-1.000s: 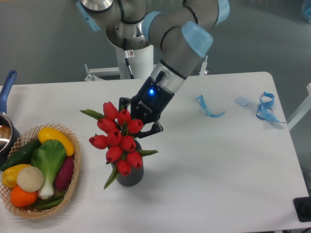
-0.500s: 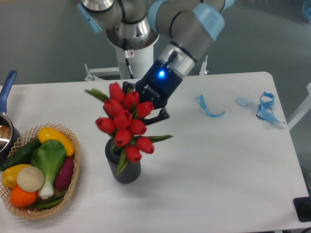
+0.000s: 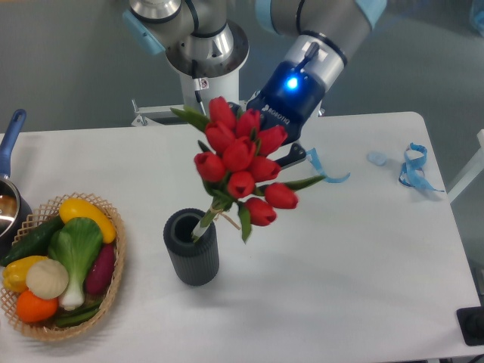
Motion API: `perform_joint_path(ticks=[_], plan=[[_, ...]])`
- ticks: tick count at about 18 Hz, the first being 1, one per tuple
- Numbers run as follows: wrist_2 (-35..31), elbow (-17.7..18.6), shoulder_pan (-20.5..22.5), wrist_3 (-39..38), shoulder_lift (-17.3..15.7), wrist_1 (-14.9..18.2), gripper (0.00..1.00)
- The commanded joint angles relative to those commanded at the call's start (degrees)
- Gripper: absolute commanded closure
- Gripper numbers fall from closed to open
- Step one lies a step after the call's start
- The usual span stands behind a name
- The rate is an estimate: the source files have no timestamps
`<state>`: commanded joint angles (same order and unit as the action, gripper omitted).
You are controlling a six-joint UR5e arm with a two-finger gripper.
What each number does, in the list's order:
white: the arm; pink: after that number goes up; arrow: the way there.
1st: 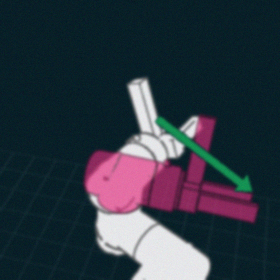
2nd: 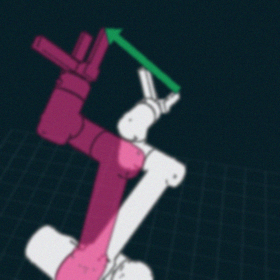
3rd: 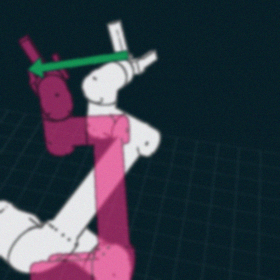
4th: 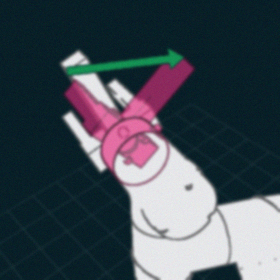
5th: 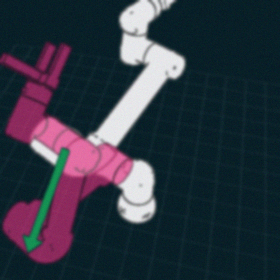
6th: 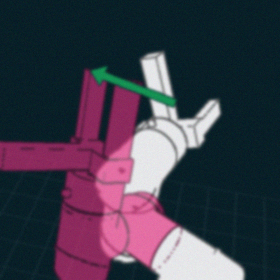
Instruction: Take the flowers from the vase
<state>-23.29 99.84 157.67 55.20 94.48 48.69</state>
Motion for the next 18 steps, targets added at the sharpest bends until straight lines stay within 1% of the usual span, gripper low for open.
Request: perform_joint_path(ticks=[2,5,7,8,10,12,15,18], plan=[[-0.1,-0.3,0.8,0.0,0.0,0.0,0.77],[-0.4,-0.7,3.3,0.9,0.4,-0.3,0.77],[-0.7,-2.5,4.0,3.7,2.4,-0.4,0.77],[-0.9,-3.9,4.6,6.1,4.6,-0.5,0.77],[-3.1,-4.7,5.4,10.0,6.6,-0.5,0.77],[-6.1,-4.8,6.6,13.4,7.2,-0.5,0.77],[-7.7,-6.1,6.9,13.9,8.4,-0.4,0.77],[-8.8,-5.9,6.7,13.8,8.9,-0.4,0.77]])
